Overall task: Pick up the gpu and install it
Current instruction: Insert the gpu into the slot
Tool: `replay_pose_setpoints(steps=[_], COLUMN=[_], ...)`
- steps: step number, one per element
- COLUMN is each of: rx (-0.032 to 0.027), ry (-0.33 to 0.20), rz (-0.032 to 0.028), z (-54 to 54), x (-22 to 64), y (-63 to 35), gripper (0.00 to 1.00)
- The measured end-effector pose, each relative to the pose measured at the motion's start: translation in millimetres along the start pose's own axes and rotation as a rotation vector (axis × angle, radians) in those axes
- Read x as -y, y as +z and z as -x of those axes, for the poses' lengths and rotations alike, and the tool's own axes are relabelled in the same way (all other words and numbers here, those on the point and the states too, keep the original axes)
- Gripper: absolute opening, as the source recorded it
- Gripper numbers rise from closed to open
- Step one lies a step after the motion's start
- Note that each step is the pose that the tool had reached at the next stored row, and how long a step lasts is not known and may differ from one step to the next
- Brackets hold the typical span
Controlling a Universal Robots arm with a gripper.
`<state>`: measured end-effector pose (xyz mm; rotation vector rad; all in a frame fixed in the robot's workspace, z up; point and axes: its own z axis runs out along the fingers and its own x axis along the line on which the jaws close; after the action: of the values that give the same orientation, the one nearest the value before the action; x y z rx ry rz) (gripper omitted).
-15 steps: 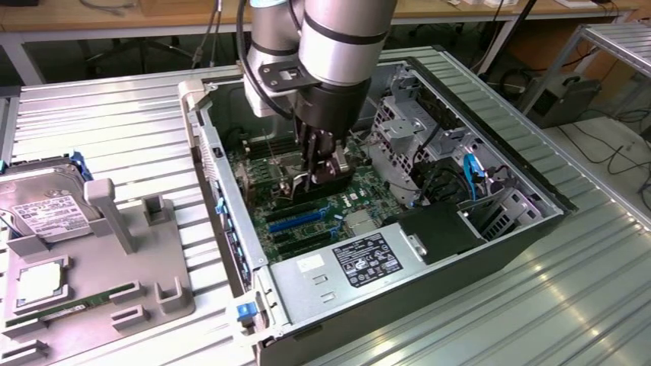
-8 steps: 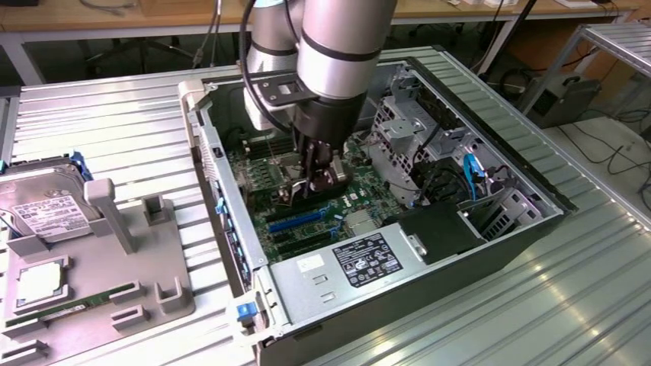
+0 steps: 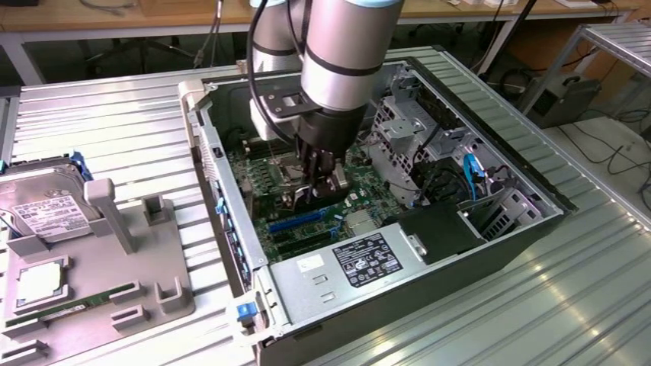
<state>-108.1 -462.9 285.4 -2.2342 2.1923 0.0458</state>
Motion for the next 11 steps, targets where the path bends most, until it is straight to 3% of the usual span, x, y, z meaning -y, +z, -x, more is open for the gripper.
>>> replay_pose_setpoints(steps=[11], rx=[-0.0002], ry=[-0.001], rz=[0.0000], z=[-0.4], x=[-3.1], y=[17.9], gripper=[0.26])
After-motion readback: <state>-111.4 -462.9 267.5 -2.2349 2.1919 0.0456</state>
